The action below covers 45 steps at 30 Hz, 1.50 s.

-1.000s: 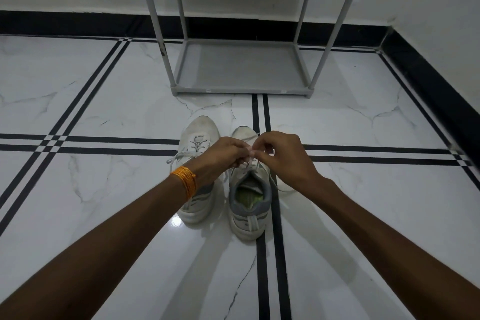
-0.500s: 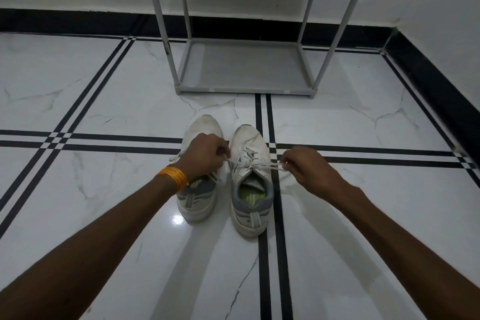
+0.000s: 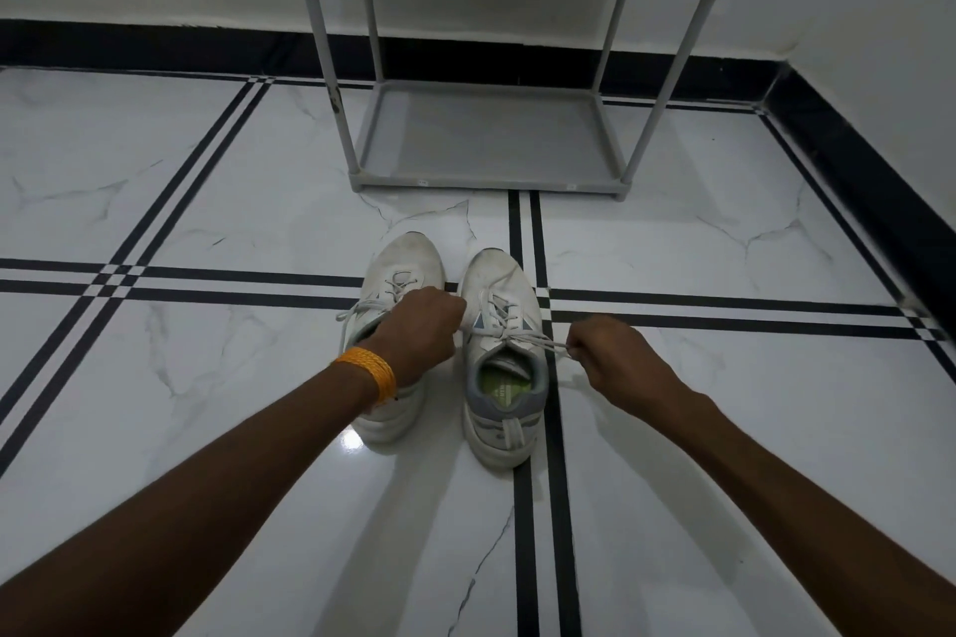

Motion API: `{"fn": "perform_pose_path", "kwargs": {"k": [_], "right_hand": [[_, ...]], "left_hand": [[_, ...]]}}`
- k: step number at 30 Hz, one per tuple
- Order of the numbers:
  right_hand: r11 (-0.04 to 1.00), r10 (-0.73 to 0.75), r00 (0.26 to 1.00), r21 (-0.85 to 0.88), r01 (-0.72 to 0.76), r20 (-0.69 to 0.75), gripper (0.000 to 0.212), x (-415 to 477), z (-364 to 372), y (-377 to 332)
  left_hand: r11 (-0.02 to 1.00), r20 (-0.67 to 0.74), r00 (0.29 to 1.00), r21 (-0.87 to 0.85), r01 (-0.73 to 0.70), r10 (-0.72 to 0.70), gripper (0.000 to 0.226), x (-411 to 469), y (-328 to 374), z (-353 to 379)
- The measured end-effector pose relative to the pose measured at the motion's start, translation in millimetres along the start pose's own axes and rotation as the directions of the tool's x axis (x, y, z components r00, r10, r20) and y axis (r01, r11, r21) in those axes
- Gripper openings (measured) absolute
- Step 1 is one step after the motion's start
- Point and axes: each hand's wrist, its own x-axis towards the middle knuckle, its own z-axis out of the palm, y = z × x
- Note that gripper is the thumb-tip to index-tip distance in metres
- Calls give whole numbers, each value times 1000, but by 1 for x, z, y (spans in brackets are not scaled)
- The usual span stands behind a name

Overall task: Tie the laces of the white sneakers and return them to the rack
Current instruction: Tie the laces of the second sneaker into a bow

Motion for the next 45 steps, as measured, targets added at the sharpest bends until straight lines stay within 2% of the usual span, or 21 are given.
{"fn": "perform_pose_path", "kwargs": {"k": [3, 8, 10, 13, 16, 19, 24, 29, 31, 33, 35, 38, 40, 43, 45], "right_hand": [[999, 15, 1000, 43, -14, -27, 13, 3, 1, -1], [1000, -25, 995, 0, 25, -102, 14, 7, 0, -6], [998, -49, 992, -36, 45, -113, 13, 7, 1, -8], [990, -80, 990, -123, 65, -120, 7, 7, 4, -7], [980, -83, 991, -188, 62, -109, 22, 3, 9, -2], [981, -96, 990, -181, 76, -102, 25, -6, 16, 3], [980, -113, 989, -173, 96, -92, 28, -6, 20, 8], [985, -117, 989, -136, 104, -95, 19, -5, 22, 8], [994, -83, 994, -84, 76, -73, 14, -5, 20, 7], [997, 4, 998, 82, 2, -67, 13, -5, 12, 5], [975, 76, 991, 218, -51, -108, 16, -4, 0, 2], [947, 154, 963, 311, -80, -220, 26, 1, -17, -12], [954, 102, 979, 296, -47, -175, 34, 7, -25, -29], [989, -15, 999, 148, 21, -45, 30, 14, -20, -52], [997, -7, 1000, 75, 8, -19, 25, 17, -14, -56]], "left_hand": [[994, 11, 1000, -112, 18, -17, 12, -4, 1, 1], [920, 32, 982, -345, 184, -184, 43, 8, 12, 0], [890, -6, 977, -413, 193, -215, 54, 13, 19, 3], [895, -120, 953, -391, 213, -279, 48, 15, 27, 2], [972, -160, 969, -173, 159, -187, 32, 14, 31, -2], [998, -149, 987, 35, 56, -51, 13, 12, 29, 3], [992, -115, 993, 125, -8, 23, 13, 11, 22, 10], [997, -125, 991, 39, 60, -55, 13, 14, 21, 15], [989, -139, 982, -97, 113, -126, 18, 13, 15, 15], [942, -153, 970, -306, 136, -189, 27, 13, 5, 12], [883, -150, 974, -463, 83, -170, 34, 14, -1, 7], [881, -117, 993, -468, -66, 13, 43, 14, 5, 4], [891, -84, 986, -425, -163, 141, 37, 11, 12, 11], [889, -116, 983, -421, -178, 141, 23, 10, 17, 15], [916, -109, 983, -359, -177, 148, 20, 13, 19, 11]]}}
